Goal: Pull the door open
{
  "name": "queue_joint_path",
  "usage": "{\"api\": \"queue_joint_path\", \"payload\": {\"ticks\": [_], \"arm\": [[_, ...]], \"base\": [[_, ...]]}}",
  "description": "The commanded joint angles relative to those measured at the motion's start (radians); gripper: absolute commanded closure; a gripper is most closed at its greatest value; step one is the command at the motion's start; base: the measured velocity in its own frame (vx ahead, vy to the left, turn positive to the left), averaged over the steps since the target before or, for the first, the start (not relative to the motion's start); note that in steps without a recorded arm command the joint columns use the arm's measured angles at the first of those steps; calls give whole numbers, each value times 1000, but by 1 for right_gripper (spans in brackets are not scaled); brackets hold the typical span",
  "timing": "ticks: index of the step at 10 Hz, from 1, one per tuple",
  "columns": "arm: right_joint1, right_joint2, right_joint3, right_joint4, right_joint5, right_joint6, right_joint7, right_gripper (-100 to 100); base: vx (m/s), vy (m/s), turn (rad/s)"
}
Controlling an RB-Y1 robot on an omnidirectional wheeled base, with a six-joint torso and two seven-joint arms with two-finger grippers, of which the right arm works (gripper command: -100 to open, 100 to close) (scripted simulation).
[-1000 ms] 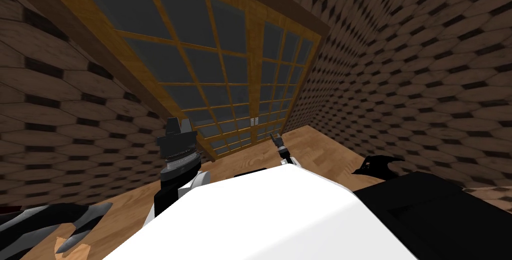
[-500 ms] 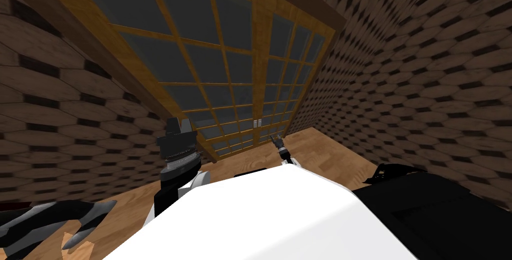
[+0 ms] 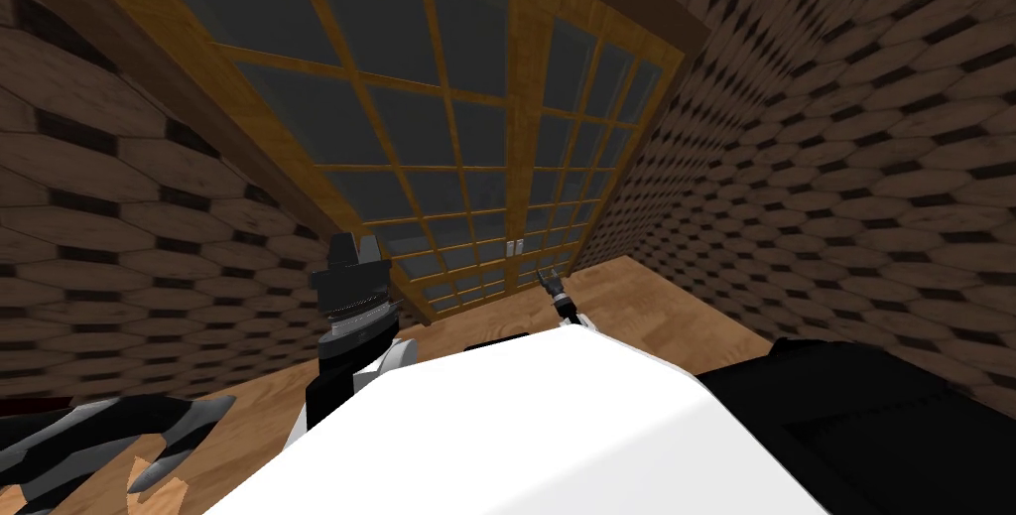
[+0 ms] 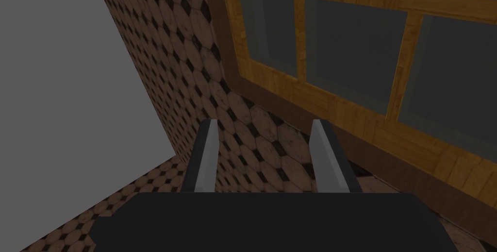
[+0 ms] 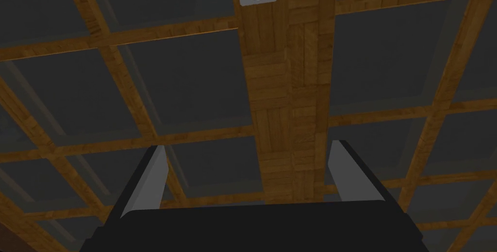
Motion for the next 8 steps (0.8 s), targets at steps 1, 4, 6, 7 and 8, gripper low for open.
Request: {"api": "queue_joint_path", "payload": {"ticks": [1,4,6,7,8], "arm": [[-16,-4,-6,45,7,-11,27,-100],[-30,-7,-12,84,14,-18,52,-100],[-43,-9,-17,120,21,-25,75,-100],[-55,-12,-21,151,27,-31,96,-100],[-60,-13,-23,163,29,-33,104,-100]], "base": [[108,21,49],[77,13,35],[75,9,46],[147,29,71],[134,17,56]]}}
